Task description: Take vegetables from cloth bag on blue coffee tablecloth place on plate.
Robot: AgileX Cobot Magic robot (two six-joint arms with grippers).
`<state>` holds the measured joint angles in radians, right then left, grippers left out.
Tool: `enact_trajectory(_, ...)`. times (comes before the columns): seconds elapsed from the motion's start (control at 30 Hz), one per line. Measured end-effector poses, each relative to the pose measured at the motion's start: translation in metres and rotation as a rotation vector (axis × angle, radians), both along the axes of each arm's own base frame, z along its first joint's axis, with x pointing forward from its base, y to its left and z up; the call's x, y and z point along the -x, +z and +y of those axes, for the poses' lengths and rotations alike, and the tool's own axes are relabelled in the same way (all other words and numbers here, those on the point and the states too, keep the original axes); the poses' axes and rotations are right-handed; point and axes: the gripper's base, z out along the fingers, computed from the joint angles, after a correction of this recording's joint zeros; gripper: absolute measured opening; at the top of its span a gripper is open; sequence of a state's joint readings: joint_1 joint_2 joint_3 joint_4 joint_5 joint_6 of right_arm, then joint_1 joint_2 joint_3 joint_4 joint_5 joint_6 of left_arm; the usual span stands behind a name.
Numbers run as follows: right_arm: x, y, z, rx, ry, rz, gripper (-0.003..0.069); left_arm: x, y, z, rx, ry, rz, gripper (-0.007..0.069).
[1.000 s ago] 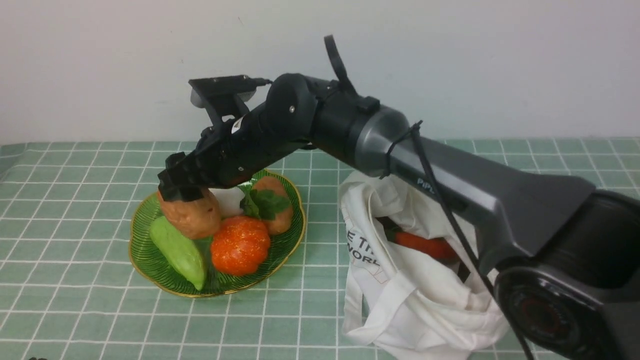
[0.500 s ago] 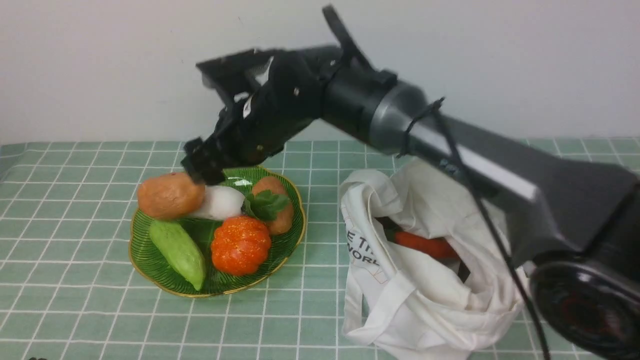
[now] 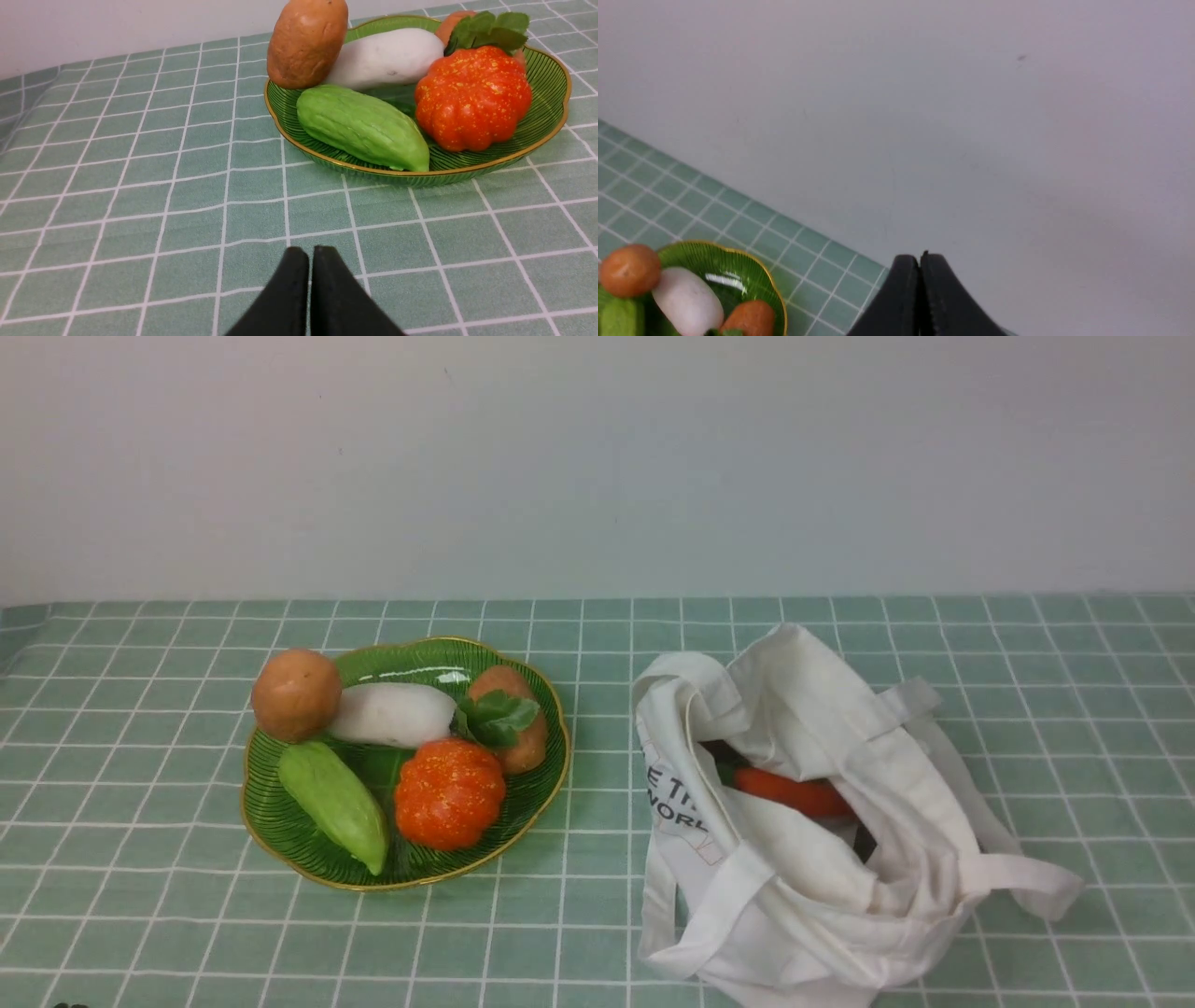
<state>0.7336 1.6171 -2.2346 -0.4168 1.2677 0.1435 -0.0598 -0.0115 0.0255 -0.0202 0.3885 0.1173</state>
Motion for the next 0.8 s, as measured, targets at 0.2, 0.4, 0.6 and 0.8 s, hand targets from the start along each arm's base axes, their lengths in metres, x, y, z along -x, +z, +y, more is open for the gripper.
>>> enact_trajectory(0.2,0.082,0.016,-0.075,-0.107,-0.034,-0.036,-0.0013,0.000,0.000,0.000,0.000,0.000,0.000,-0.0008)
enact_trajectory(0.4,0.146,-0.029,-0.136,-0.215,-0.067,-0.144,-0.0014,0.000,0.000,0.000,0.000,0.000,0.000,-0.0008)
enact_trajectory(0.6,0.208,-0.115,-0.184,-0.403,0.011,-0.309,-0.0014,0.000,0.000,0.000,0.000,0.000,0.000,-0.0008)
enact_trajectory(0.8,0.240,-0.204,-0.209,-0.547,0.049,-0.397,-0.0014,0.000,0.000,0.000,0.000,-0.001,0.000,-0.0008)
